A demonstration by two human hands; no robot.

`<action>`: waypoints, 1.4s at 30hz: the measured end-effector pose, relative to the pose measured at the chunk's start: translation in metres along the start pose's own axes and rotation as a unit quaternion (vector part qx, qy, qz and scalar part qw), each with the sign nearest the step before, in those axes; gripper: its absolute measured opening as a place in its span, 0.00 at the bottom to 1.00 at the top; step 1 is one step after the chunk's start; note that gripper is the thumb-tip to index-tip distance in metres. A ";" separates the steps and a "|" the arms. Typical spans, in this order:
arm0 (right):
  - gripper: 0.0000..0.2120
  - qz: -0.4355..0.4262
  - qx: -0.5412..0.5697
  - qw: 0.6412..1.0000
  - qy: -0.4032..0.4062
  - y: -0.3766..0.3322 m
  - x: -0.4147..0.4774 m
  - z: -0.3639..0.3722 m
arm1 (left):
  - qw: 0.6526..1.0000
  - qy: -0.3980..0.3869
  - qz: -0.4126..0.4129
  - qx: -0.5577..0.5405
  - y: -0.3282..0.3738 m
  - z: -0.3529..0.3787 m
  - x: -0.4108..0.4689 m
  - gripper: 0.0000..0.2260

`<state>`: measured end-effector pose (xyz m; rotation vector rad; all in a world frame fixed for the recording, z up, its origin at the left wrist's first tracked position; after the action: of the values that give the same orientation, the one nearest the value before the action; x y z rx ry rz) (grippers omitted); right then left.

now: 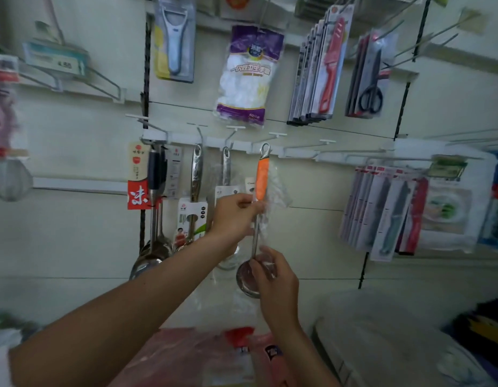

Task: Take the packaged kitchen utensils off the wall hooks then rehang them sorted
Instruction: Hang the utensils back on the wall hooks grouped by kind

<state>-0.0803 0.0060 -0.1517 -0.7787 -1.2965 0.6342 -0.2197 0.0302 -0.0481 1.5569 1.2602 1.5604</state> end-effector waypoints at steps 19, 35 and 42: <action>0.13 0.004 -0.017 1.000 -0.014 0.062 0.074 0.000 | 0.998 0.032 -0.043 0.028 -0.046 0.030 0.080 0.03; 0.10 0.034 -0.021 0.999 -0.016 0.134 0.176 0.044 | 0.967 0.151 -0.079 0.189 -0.081 0.030 0.185 0.05; 0.15 0.058 -0.047 0.997 -0.031 0.153 0.189 0.039 | 0.973 0.118 -0.091 0.178 -0.084 0.047 0.176 0.14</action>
<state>-0.0835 0.2523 -0.1589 -0.9227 -1.3528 0.6993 -0.2158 0.2306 -0.0592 1.4399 1.8456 1.4933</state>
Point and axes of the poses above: each hand's wrist, its own x-axis towards the middle knuckle, its own z-axis out of the palm, y = z × x, the point moved 10 cm from there along x, towards the middle knuckle, and after that the axes turned 12 degrees about x, right-handed, at the moved point
